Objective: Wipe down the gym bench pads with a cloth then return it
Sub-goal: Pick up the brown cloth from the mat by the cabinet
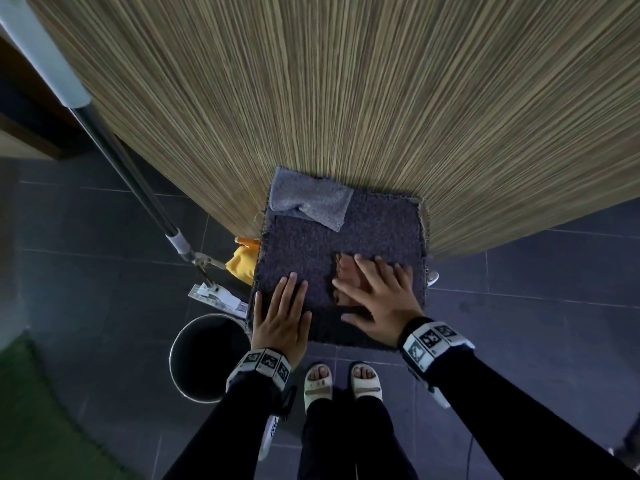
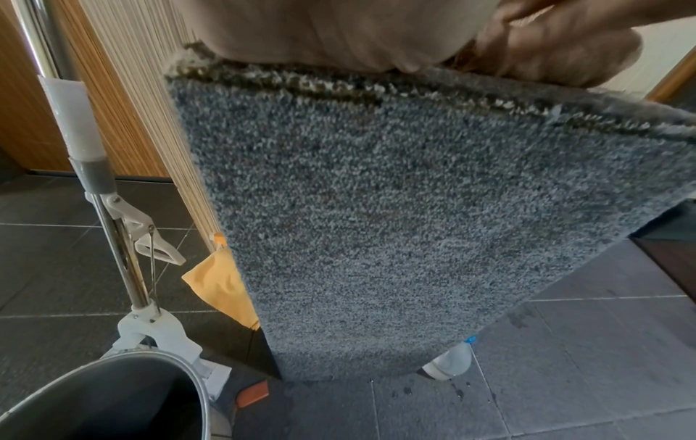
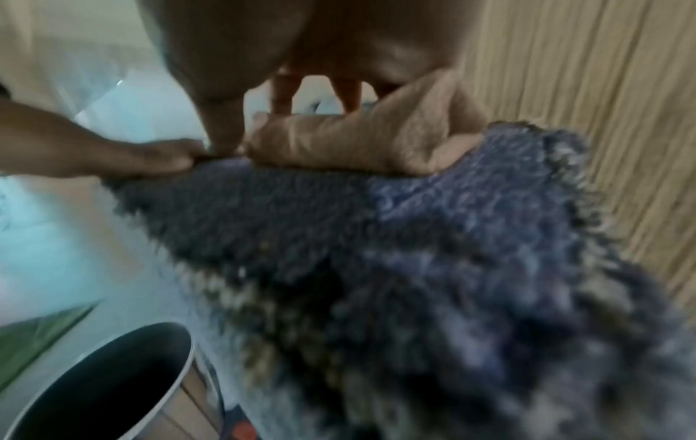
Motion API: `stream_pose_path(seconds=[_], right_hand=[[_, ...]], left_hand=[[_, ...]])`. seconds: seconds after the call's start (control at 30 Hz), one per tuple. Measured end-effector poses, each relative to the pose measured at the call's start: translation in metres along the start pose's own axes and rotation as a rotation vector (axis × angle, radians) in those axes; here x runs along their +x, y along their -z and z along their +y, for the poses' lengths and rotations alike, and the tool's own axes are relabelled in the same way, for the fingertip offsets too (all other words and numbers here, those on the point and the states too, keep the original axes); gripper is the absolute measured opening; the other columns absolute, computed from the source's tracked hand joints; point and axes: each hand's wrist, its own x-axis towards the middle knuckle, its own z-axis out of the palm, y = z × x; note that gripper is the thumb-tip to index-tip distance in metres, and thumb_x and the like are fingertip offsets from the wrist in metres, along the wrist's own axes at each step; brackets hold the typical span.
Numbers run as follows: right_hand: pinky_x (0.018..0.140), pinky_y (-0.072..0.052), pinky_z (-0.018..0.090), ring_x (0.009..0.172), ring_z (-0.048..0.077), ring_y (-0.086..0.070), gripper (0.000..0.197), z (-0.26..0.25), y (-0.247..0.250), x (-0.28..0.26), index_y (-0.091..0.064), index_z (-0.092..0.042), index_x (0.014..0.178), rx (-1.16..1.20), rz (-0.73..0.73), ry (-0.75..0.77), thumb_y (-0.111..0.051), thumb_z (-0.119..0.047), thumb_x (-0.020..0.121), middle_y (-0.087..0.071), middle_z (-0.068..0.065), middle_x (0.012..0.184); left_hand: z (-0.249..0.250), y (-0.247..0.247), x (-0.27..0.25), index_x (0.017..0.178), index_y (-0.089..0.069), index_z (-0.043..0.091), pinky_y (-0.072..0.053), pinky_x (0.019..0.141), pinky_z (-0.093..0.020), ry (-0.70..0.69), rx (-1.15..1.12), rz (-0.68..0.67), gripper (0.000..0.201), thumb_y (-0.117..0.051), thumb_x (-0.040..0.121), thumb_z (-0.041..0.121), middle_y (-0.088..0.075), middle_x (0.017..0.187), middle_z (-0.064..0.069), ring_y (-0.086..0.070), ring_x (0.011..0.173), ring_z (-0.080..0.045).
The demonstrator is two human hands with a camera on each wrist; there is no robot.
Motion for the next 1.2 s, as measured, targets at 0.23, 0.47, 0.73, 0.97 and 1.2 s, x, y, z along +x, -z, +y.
stream_pose_path(seconds=[0.23,0.47,0.73,0.97,1.2], right_hand=[[0.083,-0.043,0.059,0.102,0.040,-0.058,0.050,-0.009,-0.005,0.007,-0.064,-0.033,0.116,-0.063,0.024,-0.092,-0.077,-0.020,0.070,-0.057,0.015,0.126],[0.086,-0.048,0.040,0.109,0.032,-0.056,0.045,-0.002,0.005,-0.008,-0.044,-0.032,0.134,0.303,0.007,-0.236,-0.049,-0.028,0.090,-0.046,0.005,0.132],[0.077,-0.042,0.013,0.085,0.005,-0.061,0.029,-0.003,0.052,-0.059,-0.063,-0.024,0.110,0.738,0.180,-0.218,-0.068,-0.024,0.082,-0.068,-0.009,0.089],[0.074,-0.031,-0.005,0.088,-0.001,-0.055,0.024,-0.012,0.086,-0.106,-0.066,-0.025,0.106,0.798,0.217,-0.175,-0.071,-0.024,0.082,-0.063,-0.016,0.092],[0.075,-0.034,-0.004,0.094,0.004,-0.057,0.029,-0.011,0.102,-0.137,-0.063,-0.023,0.113,0.834,0.195,-0.150,-0.069,-0.024,0.084,-0.064,-0.013,0.099]], left_hand=[[-0.001,0.000,0.001,0.143,0.019,0.035,0.031,0.105,-0.035,-0.009,-0.003,-0.017,0.056,-0.001,0.093,0.047,0.029,0.149,0.018,0.030,0.135,0.000],[0.012,0.023,0.005,0.151,-0.007,0.028,0.004,0.116,-0.048,0.046,-0.140,-0.136,0.061,-0.034,0.097,0.040,0.007,0.158,0.012,0.007,0.145,-0.008],[0.046,0.089,-0.026,0.134,-0.048,0.025,-0.046,0.094,-0.035,0.043,-0.496,-0.143,0.042,-0.054,0.093,0.029,-0.051,0.131,0.000,-0.055,0.114,-0.018],[0.066,0.126,-0.066,0.123,-0.057,0.022,-0.050,0.085,-0.034,-0.024,-0.561,0.001,0.035,-0.061,0.088,0.022,-0.059,0.117,0.003,-0.060,0.100,-0.012],[0.076,0.143,-0.103,0.124,-0.058,0.018,-0.050,0.085,-0.037,-0.032,-0.544,0.088,0.037,-0.062,0.088,0.020,-0.060,0.115,0.001,-0.061,0.099,-0.017]])
